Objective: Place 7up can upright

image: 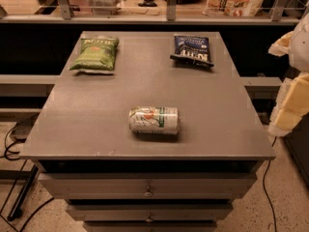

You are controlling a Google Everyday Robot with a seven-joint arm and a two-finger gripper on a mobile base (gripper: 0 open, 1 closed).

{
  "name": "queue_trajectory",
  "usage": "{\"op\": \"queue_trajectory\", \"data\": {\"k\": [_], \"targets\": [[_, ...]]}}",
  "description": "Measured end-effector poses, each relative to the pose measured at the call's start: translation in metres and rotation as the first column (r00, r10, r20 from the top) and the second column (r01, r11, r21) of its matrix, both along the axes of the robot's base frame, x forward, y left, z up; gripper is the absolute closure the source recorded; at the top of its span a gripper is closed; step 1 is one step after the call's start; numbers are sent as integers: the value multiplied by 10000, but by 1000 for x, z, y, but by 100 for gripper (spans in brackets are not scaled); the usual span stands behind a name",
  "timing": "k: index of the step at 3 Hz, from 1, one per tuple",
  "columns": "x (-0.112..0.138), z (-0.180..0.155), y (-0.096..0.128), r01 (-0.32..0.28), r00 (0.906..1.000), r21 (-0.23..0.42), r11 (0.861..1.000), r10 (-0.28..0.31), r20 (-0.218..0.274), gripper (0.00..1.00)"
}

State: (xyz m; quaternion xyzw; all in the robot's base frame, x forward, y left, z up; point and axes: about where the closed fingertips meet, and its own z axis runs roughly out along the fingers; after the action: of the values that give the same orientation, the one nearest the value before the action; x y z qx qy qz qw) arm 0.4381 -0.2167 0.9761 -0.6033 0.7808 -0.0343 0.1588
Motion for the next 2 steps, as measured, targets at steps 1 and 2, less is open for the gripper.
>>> {"op": "queue_trajectory", "data": {"k": [1, 2], "targets": [[0, 0, 0, -2, 10000, 0, 10000, 2, 2, 0], [3, 0, 10, -469, 9989, 92, 9989, 469, 91, 0]]}}
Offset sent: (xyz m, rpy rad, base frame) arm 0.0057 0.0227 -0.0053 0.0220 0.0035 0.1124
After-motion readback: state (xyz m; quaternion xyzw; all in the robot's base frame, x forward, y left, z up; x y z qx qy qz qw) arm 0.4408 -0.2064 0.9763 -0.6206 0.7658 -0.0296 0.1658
